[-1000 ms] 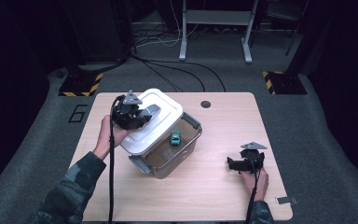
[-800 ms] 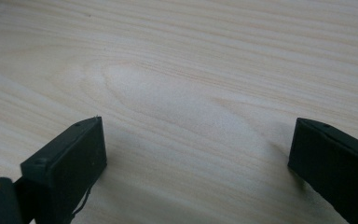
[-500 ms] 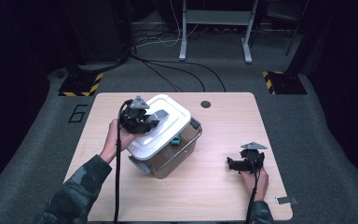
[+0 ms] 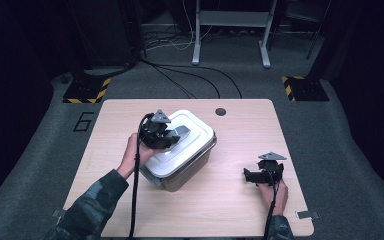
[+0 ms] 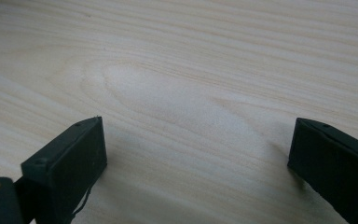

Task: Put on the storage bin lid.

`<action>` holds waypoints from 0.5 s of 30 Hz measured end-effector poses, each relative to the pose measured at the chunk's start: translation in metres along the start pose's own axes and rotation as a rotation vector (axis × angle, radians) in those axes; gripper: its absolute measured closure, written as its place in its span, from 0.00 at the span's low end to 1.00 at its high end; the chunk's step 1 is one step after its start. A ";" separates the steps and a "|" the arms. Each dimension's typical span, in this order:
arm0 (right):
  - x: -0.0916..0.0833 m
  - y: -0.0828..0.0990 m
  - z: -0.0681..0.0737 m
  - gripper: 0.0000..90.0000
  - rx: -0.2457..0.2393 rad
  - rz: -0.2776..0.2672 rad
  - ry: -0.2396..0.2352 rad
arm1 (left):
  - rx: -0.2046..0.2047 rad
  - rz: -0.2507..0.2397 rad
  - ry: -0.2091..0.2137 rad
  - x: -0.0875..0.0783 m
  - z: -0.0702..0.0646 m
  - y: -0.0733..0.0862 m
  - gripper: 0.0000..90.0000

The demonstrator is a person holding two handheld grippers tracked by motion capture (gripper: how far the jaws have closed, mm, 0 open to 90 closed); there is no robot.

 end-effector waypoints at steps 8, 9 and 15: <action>0.000 0.000 0.000 0.04 0.001 -0.001 0.001 | -0.026 0.006 0.023 0.012 -0.008 0.007 0.74; 0.000 0.000 0.000 0.04 0.001 -0.001 0.000 | -0.024 0.006 0.027 0.013 -0.009 0.007 0.74; 0.000 0.000 0.000 0.04 0.001 -0.001 0.001 | -0.030 -0.002 0.025 0.012 -0.012 0.009 0.74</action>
Point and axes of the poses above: each handheld gripper's, and its own axes: x roughly forward along the jaws, y roughly out of its underside, z roughly to its left, the point moved 3 cm from there along x, roughly forward along the jaws, and after that the axes turned 15 degrees about -z, right-handed, at the moved point
